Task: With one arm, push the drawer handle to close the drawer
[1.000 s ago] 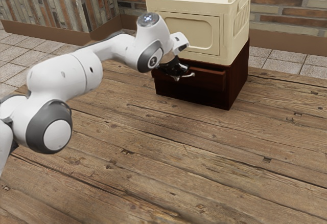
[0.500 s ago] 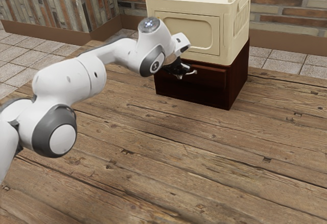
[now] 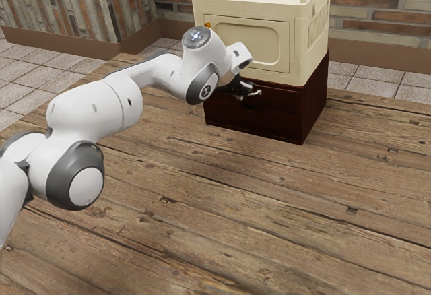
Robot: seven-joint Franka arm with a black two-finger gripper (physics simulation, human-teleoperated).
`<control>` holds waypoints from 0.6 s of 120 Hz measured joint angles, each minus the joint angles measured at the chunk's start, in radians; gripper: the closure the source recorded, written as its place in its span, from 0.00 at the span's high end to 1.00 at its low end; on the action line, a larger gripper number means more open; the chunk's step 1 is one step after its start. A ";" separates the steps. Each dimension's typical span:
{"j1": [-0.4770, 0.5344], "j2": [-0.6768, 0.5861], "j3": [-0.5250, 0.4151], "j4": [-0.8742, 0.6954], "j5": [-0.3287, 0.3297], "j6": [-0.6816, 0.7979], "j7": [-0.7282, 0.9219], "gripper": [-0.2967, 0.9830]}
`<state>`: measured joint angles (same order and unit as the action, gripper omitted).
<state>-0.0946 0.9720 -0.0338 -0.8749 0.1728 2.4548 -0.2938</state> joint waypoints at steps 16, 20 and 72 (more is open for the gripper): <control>0.001 -0.001 0.000 0.000 0.000 0.008 -0.001 0.15; -0.003 -0.014 -0.003 -0.005 -0.003 0.005 -0.001 0.15; 0.111 -0.900 -0.252 -0.901 -0.085 -0.403 -0.038 0.59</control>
<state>0.0163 0.0721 -0.2857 -1.7761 0.0876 2.0518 -0.3317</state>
